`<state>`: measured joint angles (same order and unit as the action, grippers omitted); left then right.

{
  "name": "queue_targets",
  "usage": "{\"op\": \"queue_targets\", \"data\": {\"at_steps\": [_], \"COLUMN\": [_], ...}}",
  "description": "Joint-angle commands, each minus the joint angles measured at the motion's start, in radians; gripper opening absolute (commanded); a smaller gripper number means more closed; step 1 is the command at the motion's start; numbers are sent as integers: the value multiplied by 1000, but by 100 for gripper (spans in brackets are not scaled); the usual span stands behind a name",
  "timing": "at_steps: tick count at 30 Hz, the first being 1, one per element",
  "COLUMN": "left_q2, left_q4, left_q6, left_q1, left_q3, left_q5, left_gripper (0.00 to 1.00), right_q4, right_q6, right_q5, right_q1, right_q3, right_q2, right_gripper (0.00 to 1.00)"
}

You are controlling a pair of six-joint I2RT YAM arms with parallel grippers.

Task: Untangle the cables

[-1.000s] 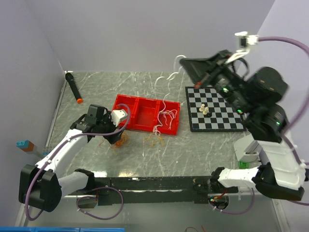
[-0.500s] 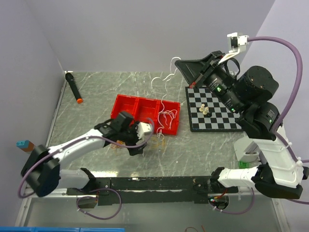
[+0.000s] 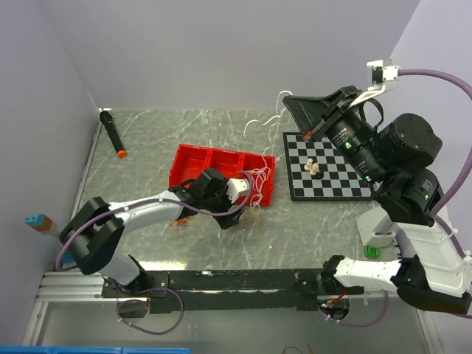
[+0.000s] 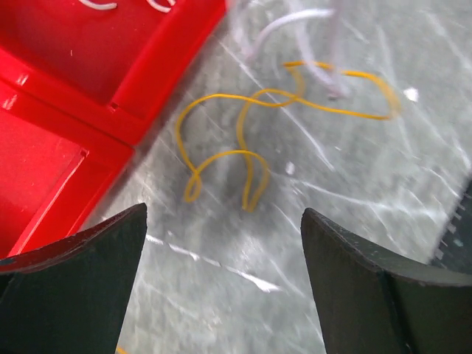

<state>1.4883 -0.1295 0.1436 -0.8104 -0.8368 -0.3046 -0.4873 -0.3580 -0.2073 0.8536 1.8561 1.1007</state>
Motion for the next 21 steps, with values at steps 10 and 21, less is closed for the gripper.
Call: {"op": "queue_targets", "data": {"at_steps": [10,21], "left_q2": [202,208], "left_q4": [113,114], "left_q6": [21,-2], "left_q1": [-42,-44], "left_q3": [-73,-107], "left_q5": [99,65], "left_gripper": [79,69], "right_q4": [7,-17], "right_q6": [14,-18], "right_q5": [-53,-64], "right_q1": [-2,-2], "right_q3": [-96,-172], "right_q2": [-101,-151], "right_gripper": [0,0]}}
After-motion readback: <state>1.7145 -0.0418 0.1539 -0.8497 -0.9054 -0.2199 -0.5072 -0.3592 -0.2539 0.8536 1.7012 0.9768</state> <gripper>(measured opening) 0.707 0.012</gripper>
